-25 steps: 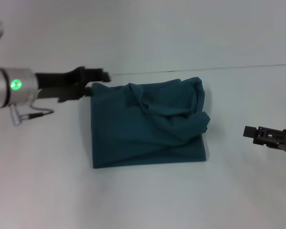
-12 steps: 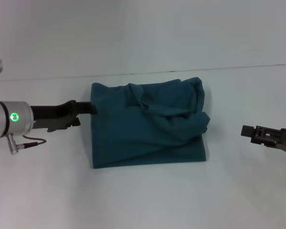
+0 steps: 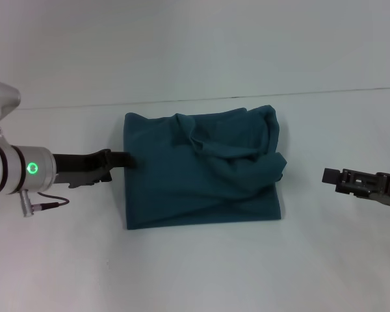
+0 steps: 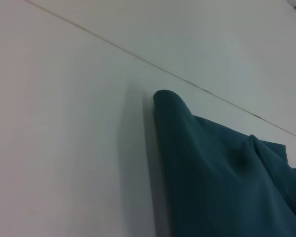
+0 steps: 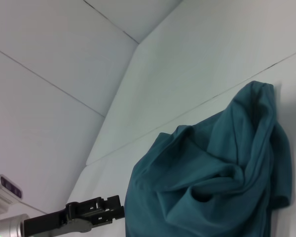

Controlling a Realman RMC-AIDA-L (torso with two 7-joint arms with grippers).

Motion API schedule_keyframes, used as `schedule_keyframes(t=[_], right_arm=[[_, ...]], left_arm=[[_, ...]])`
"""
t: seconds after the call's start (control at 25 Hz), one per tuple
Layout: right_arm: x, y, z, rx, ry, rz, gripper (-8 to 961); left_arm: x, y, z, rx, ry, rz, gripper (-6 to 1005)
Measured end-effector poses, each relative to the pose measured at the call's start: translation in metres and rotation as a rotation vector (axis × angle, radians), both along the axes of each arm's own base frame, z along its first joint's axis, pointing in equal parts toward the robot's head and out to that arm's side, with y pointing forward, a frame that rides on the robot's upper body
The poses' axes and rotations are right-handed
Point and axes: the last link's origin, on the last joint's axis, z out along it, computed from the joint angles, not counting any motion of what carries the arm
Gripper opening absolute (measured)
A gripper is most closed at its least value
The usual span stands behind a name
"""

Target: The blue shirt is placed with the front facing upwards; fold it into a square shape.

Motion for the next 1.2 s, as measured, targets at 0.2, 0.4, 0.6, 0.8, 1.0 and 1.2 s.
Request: schedule_keyframes(t=[0.2, 0.4, 0.6, 0.8, 1.0, 1.2], right_arm=[[-0.001, 0.0, -0.001, -0.001, 0.001, 0.001, 839], [-0.001, 0.0, -0.001, -0.001, 0.002, 0.001, 838], [0.0, 0.0, -0.001, -0.001, 0.002, 0.0, 836], [0.0, 0.0, -0.001, -0.001, 0.002, -0.001, 835], [0.0, -0.001, -0.001, -0.002, 0.003, -0.001, 834], [-0.001, -0.001, -0.002, -0.002, 0.005, -0.001, 833]], left_arm=[[0.007, 0.001, -0.004, -0.01, -0.005, -0.019, 711], [0.014, 0.002, -0.006, -0.03, -0.005, -0.047, 714], [0.012, 0.002, -0.005, -0.019, -0.005, -0.039, 724], [0.013, 0.003, -0.005, -0.019, 0.01, -0.056, 735], [0.013, 0.004, -0.002, -0.008, 0.014, -0.066, 746], [0.008, 0.005, -0.001, 0.021, 0.017, -0.048, 758]])
